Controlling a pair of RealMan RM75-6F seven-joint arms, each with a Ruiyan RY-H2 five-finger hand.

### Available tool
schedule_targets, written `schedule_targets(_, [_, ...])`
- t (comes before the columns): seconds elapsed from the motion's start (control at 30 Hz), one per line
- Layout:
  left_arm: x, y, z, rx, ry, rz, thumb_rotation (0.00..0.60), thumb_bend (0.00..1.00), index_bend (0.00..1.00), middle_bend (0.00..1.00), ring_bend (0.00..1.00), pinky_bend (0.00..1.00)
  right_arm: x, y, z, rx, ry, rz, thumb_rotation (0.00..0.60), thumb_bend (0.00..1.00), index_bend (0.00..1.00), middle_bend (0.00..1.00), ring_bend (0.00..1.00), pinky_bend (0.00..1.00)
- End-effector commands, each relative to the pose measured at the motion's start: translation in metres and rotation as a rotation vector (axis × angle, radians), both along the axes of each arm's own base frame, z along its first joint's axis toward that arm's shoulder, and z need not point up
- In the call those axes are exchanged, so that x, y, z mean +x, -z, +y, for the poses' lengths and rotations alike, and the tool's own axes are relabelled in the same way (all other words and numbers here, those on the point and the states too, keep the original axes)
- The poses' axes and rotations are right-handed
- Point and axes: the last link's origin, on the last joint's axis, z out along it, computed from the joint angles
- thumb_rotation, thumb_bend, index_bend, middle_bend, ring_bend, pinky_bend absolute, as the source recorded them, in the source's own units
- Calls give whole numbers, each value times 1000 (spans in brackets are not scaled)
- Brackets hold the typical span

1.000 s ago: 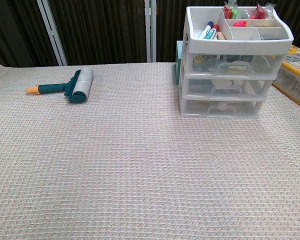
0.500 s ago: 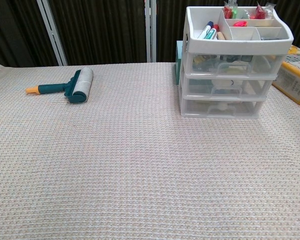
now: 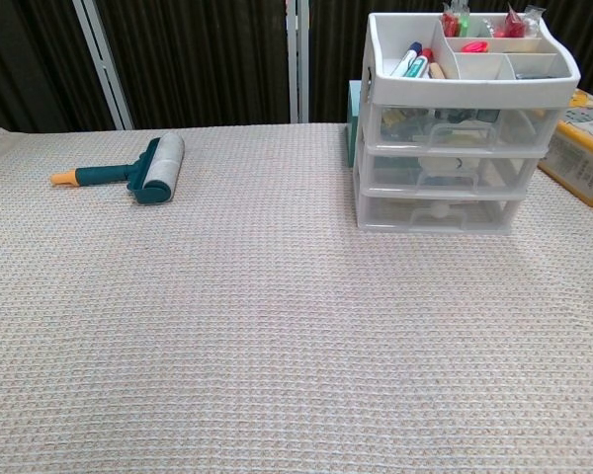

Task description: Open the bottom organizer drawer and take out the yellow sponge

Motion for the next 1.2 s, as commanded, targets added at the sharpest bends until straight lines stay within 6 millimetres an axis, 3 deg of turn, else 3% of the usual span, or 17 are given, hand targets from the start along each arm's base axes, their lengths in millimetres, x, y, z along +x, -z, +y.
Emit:
schedule_targets(0.03, [2,0,0,5,7,-4,600,67,0,0,0,0,15,12,-17,117,34,-172,600,179,15,849,817,703])
schedule_targets(0.33, [0,-4,0,16,11,-21,600,68,0,0,0,0,59,49,-57,468,259,-745,600,237,31,862,836,718])
schedule_targets(0.7, [1,-4,-1,9,20,-34,600,68,0,0,0,0,70,76,-96,582,459,-1009,600,272,86,867,839,718])
schedule_targets(1.2, [-1,-9,-1,7,24,-66,600,68,0,0,0,0,73,120,-122,688,717,-1321,600,281,162,868,840,718])
